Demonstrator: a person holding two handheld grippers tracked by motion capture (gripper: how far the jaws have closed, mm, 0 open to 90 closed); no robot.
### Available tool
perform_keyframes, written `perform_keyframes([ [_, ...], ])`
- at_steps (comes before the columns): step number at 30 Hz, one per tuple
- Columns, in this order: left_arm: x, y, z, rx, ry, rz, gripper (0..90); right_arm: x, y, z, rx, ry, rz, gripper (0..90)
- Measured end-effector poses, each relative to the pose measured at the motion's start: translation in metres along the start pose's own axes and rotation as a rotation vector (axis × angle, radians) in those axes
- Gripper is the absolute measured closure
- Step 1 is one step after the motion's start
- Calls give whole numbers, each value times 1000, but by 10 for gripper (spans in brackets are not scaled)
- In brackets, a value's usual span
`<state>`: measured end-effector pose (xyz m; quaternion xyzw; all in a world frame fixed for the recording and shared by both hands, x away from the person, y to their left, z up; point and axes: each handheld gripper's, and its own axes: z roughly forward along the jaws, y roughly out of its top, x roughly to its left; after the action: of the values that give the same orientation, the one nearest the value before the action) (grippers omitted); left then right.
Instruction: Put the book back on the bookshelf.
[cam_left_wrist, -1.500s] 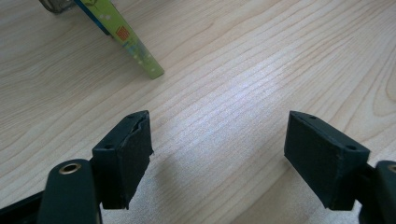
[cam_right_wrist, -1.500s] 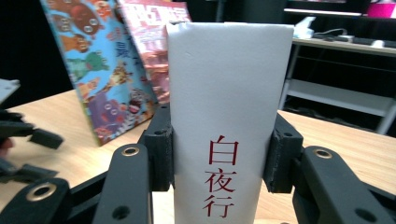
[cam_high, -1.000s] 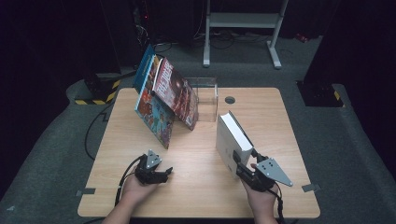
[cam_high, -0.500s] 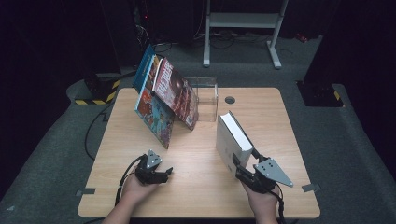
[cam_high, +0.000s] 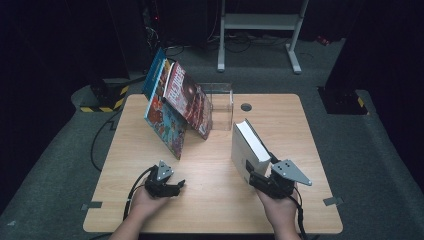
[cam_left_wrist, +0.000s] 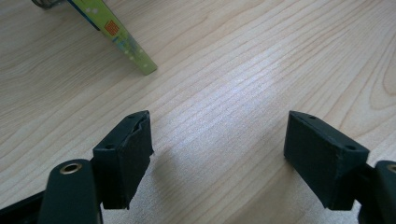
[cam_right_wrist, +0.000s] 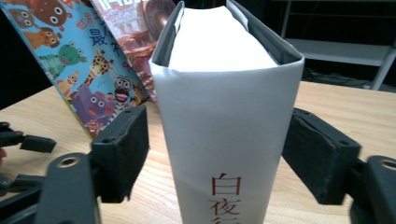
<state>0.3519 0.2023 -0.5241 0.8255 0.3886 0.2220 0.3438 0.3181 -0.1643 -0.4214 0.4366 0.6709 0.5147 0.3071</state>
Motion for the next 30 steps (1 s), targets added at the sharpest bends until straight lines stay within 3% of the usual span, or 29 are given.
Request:
perform_keyframes([
  [2,0,0,0,1,0,0,238,-1,0,-1,-22,15,-1,342],
  [7,0,0,0,1,0,-1,239,0,2,-1,-37,-10,-2,428],
  [11,0,0,0,3,1,2,240,1,3,3,-31,-10,1,425],
  [14,0,0,0,3,1,3,240,-1,5,8,2,18,41,419],
  [20,0,0,0,3,1,4,240,1,7,10,0,-4,25,412],
  [30,0,0,0,3,1,6,241,4,7,11,-18,-27,-5,495],
])
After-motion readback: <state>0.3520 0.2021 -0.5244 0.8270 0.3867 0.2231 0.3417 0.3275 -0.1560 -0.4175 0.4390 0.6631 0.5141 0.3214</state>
